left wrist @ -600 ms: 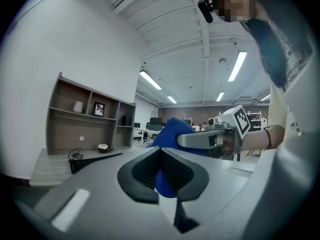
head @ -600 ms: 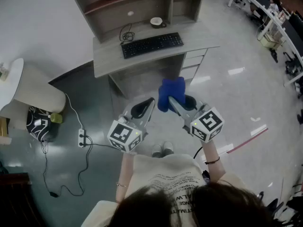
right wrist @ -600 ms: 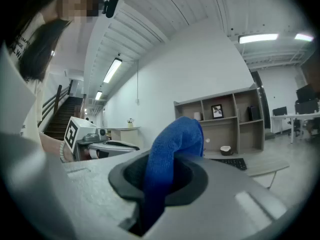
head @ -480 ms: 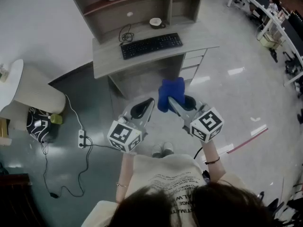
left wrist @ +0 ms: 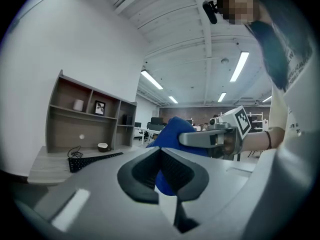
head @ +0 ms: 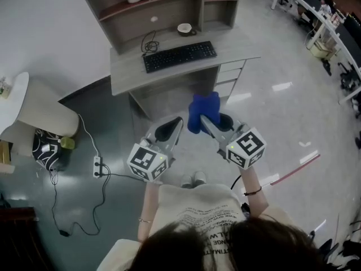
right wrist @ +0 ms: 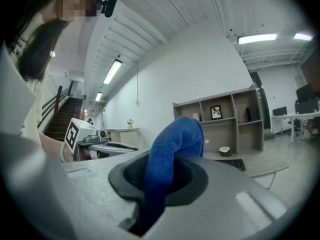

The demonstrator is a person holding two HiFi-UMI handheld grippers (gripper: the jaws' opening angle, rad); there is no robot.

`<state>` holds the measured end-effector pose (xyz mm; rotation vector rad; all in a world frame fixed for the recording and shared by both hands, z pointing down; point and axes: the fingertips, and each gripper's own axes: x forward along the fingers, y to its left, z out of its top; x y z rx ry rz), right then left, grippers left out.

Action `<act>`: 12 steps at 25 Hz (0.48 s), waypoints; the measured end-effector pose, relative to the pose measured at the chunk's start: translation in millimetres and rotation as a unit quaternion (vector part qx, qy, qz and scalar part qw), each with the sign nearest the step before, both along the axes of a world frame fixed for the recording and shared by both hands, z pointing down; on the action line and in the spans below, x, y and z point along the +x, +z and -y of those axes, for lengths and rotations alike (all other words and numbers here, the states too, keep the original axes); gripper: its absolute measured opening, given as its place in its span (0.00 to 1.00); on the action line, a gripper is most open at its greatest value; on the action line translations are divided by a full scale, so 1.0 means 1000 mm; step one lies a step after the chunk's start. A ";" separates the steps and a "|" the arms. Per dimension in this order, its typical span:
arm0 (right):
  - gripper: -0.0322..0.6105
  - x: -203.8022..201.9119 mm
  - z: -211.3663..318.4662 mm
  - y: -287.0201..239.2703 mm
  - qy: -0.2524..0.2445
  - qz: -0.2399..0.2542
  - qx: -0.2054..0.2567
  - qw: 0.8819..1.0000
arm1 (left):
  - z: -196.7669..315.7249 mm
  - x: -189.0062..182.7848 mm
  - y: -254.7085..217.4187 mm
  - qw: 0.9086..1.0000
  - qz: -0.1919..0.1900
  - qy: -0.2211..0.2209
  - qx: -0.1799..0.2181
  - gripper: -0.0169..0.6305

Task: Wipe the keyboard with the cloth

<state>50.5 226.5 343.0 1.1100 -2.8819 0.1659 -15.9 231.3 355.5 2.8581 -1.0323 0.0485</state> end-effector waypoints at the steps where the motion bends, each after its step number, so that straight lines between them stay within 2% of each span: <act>1: 0.13 0.001 0.000 0.000 0.000 0.001 -0.001 1.000 | 0.000 0.001 0.000 1.000 -0.001 0.000 -0.001 0.02; 12: 0.13 0.028 0.016 0.001 -0.011 0.003 0.002 1.000 | 0.017 0.024 -0.003 1.000 -0.004 -0.004 0.005 0.02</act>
